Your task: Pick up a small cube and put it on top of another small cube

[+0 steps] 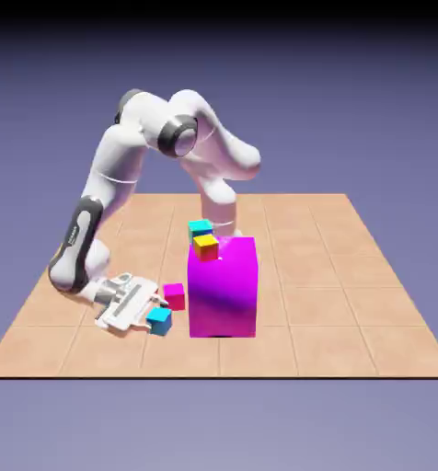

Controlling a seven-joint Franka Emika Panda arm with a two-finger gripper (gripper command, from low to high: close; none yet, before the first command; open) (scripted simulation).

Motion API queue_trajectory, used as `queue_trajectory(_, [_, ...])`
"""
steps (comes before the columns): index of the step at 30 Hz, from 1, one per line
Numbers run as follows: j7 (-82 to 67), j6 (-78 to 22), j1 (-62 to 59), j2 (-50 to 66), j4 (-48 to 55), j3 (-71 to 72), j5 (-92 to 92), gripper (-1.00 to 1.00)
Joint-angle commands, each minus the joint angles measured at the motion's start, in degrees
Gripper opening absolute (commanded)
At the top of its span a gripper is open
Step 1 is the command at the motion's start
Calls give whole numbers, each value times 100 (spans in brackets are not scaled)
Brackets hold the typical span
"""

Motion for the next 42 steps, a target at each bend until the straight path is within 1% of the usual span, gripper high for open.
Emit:
queue_trajectory(1, [-54,-88,208,68,-3,-172,118,0])
queue_trajectory(4, [-216,-354,830,273,-13,-686,470,0])
queue_trajectory(5, [-226,-370,868,286,-14,-718,492,0])
queue_trajectory(6, [-226,-370,869,286,-14,-718,492,-100])
queue_trajectory(7, [-226,-370,869,286,-14,-718,492,-100])
queue_trajectory(24, [691,1132,-2659,-874,41,2198,-1506,-100])
queue_trajectory(26, [701,1148,-2697,-887,42,2230,-1527,-100])
queue_trajectory(38, [929,1272,-5147,-2139,-1234,4215,-3800,-100])
queue_trajectory(39, [929,1272,-5148,-2139,-1234,4216,-3800,-100])
queue_trajectory(42, [687,2019,-4913,-1894,-1719,4400,-3456,-100])
